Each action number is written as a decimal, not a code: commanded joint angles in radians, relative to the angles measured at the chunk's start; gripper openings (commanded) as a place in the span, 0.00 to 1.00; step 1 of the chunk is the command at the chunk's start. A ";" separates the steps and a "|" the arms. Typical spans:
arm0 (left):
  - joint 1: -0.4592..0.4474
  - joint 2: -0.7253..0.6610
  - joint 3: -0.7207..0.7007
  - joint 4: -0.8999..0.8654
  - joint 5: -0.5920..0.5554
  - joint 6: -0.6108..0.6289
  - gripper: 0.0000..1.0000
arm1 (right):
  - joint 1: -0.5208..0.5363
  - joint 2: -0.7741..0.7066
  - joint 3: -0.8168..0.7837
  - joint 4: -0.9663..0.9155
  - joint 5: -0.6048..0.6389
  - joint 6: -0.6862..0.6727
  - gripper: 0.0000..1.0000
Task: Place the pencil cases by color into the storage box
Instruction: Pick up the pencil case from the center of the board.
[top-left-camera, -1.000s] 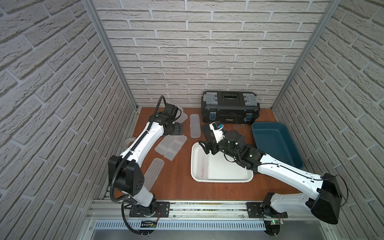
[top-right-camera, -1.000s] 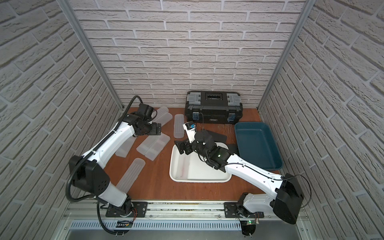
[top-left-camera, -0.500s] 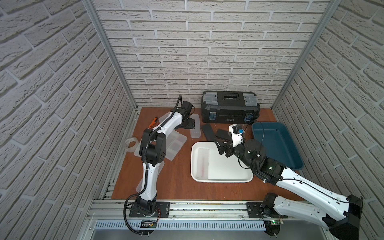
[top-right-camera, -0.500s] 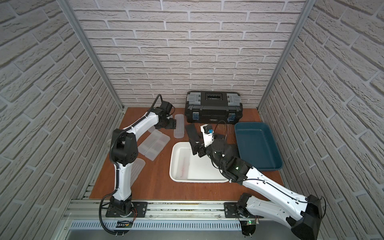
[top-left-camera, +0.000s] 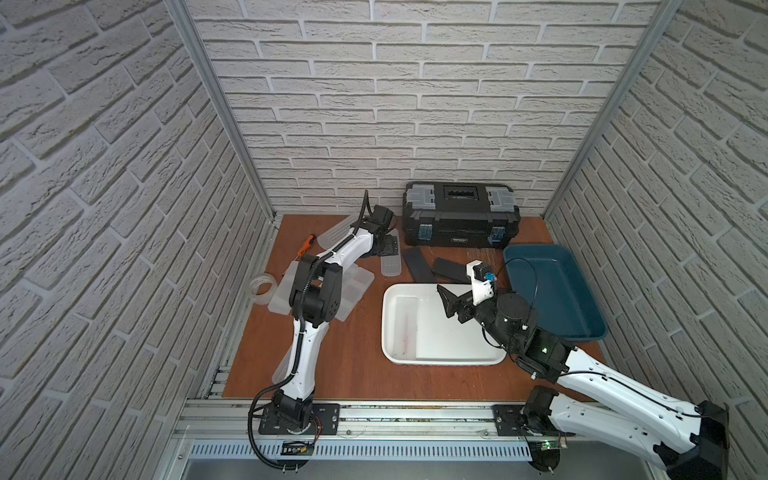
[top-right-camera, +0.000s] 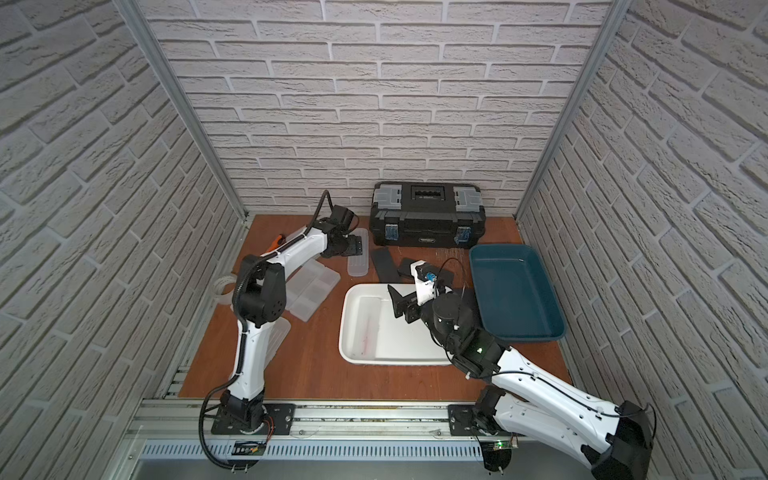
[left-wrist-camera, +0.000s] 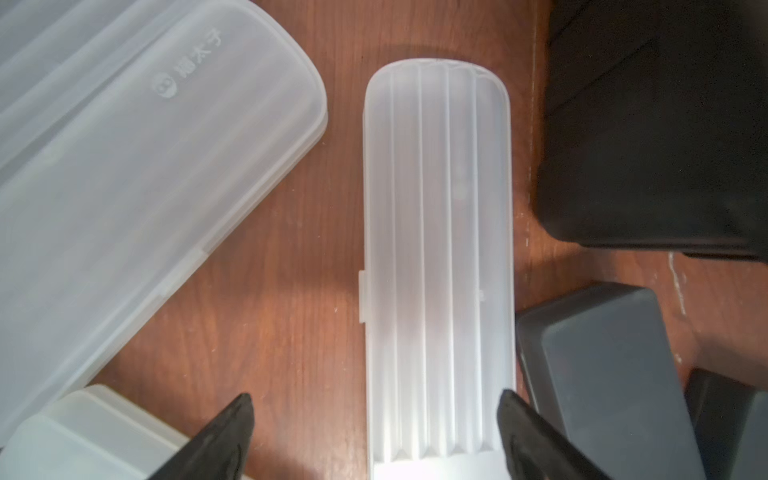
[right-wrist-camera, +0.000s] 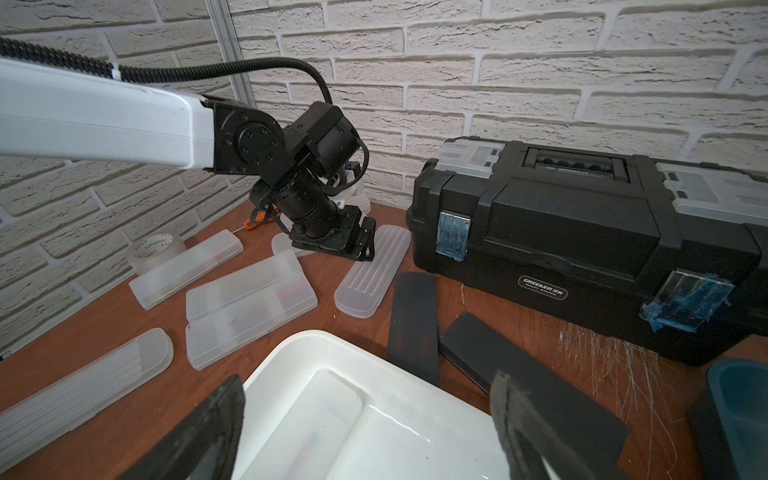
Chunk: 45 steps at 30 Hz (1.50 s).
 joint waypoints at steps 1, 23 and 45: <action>-0.018 0.049 0.040 0.036 0.000 -0.013 0.90 | 0.005 -0.008 -0.012 0.067 0.022 -0.016 0.93; -0.053 0.136 0.087 0.034 -0.022 -0.018 0.90 | 0.002 -0.011 -0.029 0.078 0.021 -0.021 0.93; -0.056 0.166 0.106 -0.092 -0.034 0.019 0.73 | 0.003 0.012 -0.015 0.069 0.005 -0.014 0.93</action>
